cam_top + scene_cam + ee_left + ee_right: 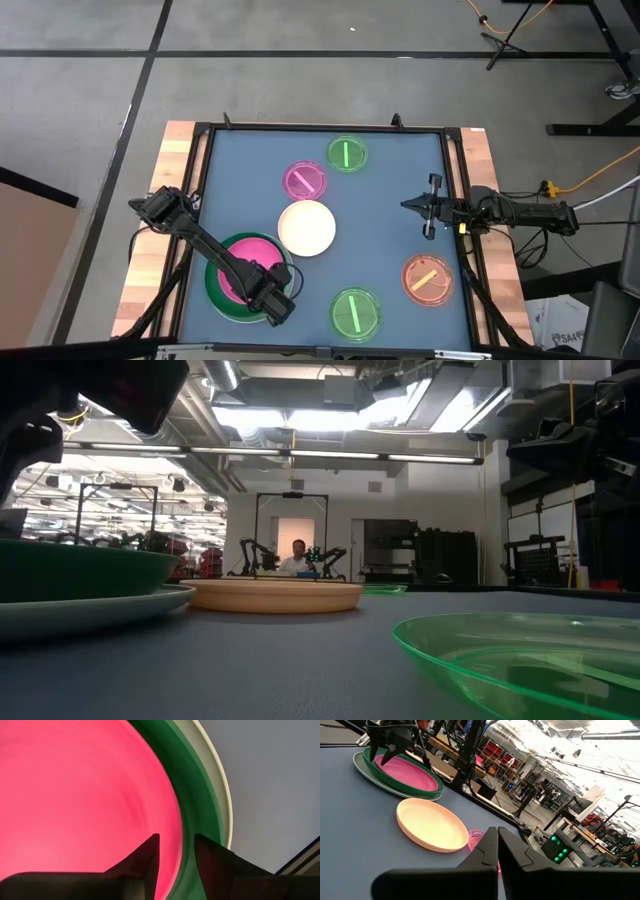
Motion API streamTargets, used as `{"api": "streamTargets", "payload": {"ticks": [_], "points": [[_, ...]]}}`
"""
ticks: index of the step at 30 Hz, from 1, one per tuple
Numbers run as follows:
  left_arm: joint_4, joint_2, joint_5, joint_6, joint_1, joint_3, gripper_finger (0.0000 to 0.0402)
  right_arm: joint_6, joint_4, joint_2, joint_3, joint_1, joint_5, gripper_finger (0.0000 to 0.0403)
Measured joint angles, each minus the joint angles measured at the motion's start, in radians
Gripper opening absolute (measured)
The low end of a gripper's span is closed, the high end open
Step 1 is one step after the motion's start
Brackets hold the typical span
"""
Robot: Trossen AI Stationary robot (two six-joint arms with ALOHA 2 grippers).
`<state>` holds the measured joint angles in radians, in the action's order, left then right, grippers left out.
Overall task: Stack plastic plates
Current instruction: Stack the white plate on top of the dark pink plate
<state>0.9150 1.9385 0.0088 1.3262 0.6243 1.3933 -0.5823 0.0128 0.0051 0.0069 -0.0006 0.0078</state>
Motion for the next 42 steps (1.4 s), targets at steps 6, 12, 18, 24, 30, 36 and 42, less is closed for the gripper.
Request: {"api": "streamTargets", "payload": {"ticks": [6,12,18,24,30,36,42], "points": [[0.005,-0.007,0.012,0.001,0.0,-0.001,0.0115,0.0,0.0,0.0,0.0,0.0,0.0,0.0001],[0.018,-0.06,0.001,0.003,-0.006,-0.001,0.0115,0.0,0.0,0.0,0.0,0.0,0.0,0.0001],[0.019,-0.127,-0.021,0.0,-0.027,-0.001,0.0115,0.0,0.0,0.0,0.0,0.0,0.0,0.0001],[0.021,-0.185,-0.035,-0.026,-0.074,-0.001,0.0115,0.0,0.0,0.0,0.0,0.0,0.0,0.0001],[0.027,-0.216,-0.051,-0.104,-0.148,-0.001,0.0115,0.0,0.0,0.0,0.0,0.0,0.0,0.0001],[0.035,-0.219,-0.046,-0.221,-0.245,-0.001,0.0115,0.0,0.0,0.0,0.0,0.0,0.0,0.0001],[0.035,-0.219,-0.044,-0.336,-0.346,-0.001,0.0115,0.0,0.0,0.0,0.0,0.0,0.0,0.0001]]}}
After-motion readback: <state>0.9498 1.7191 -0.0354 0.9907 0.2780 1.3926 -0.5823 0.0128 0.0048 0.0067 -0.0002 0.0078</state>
